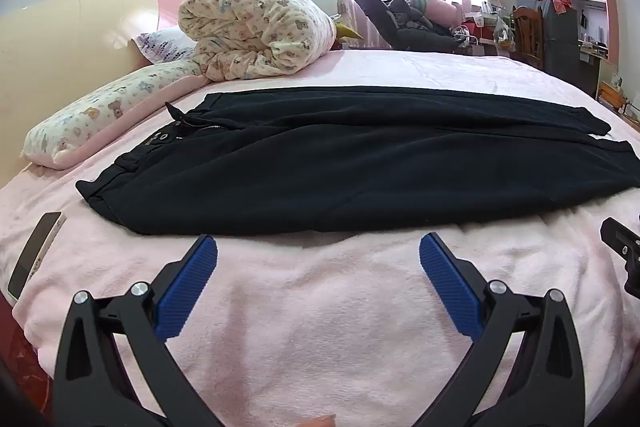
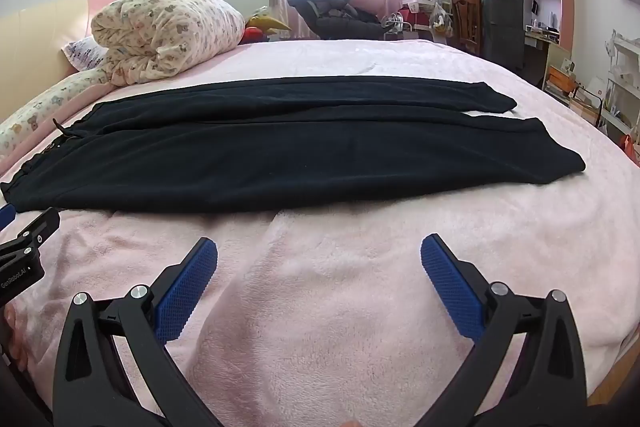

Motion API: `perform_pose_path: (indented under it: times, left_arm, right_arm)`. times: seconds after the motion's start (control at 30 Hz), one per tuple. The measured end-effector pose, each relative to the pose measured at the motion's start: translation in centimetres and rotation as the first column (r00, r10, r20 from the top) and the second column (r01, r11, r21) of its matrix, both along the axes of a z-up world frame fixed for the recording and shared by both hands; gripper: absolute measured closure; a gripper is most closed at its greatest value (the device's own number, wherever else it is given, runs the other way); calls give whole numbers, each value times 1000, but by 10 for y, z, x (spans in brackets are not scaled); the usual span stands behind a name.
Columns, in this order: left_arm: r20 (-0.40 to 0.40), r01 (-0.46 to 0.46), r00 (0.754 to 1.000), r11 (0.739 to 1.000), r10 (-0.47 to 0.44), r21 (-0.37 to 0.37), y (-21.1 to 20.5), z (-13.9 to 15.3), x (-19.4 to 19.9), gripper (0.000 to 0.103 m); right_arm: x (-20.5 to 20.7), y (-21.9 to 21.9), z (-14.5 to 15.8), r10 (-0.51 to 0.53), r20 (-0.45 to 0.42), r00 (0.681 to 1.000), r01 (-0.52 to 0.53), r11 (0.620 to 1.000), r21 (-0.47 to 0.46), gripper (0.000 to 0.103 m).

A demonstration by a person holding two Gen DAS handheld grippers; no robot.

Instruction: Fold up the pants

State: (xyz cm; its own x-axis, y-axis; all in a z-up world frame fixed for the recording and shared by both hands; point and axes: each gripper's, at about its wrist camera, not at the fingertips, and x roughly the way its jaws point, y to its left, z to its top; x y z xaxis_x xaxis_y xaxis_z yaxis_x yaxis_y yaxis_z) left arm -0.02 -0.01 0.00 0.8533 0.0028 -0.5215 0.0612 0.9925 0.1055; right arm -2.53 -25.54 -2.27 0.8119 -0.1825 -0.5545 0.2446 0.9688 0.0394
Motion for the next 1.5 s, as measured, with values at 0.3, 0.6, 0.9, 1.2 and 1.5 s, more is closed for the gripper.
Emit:
perform_pose_path:
  times: [0.3,0.6,0.9,1.2,1.5]
  left_arm:
    - [-5,1,1000,1000,-1,-2,0,0,0,2]
    - [-6,2,1000,1000,-2,-2,0,0,0,2]
    - [-8,2,1000,1000,-2,-4,0,0,0,2]
    - [-7,4,1000,1000,-4,-4,-1,0,-3,2]
    - [-11,1,1000,1000,-1,-6,0,0,1,2]
  right_arm:
    - [0,0,-1,1,-3,1000,-1,1000,2,1]
    - [0,0,-1,0,-4,1000,0,1000,1,1]
    - [0,0,-1,0,-5,1000,0,1000,1,1]
    - [1,0,-1,0,-6,1000,0,1000,1,1]
    - [0,0,-1,0,-6,1000,0,1000,1,1]
